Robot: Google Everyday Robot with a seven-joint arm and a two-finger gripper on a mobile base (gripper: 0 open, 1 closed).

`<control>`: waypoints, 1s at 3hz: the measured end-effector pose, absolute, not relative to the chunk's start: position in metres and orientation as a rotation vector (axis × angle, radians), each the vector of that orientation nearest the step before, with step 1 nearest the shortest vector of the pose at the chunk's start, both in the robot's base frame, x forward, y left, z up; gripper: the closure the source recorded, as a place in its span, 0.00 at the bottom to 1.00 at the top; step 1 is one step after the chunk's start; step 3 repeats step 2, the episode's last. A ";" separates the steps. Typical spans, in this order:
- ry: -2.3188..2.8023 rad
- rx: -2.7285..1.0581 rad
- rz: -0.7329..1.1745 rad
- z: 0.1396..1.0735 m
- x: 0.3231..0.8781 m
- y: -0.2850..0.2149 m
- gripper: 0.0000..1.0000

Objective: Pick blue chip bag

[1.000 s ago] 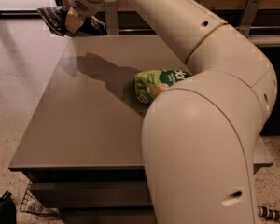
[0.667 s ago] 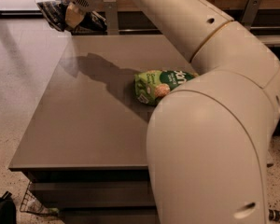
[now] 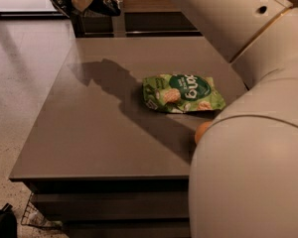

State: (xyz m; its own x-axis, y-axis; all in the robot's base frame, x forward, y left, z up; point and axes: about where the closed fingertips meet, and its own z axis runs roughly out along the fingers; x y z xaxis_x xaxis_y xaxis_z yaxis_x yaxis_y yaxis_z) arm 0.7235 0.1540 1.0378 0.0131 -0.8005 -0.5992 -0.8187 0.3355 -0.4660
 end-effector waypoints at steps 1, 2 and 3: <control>1.723 -1.340 -0.032 1.072 0.700 0.126 1.00; 1.699 -1.218 -0.062 1.088 0.689 0.094 1.00; 1.699 -1.218 -0.062 1.088 0.689 0.094 1.00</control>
Offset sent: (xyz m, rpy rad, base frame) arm -0.0417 -0.0878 0.0625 0.1572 -0.2117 -0.1974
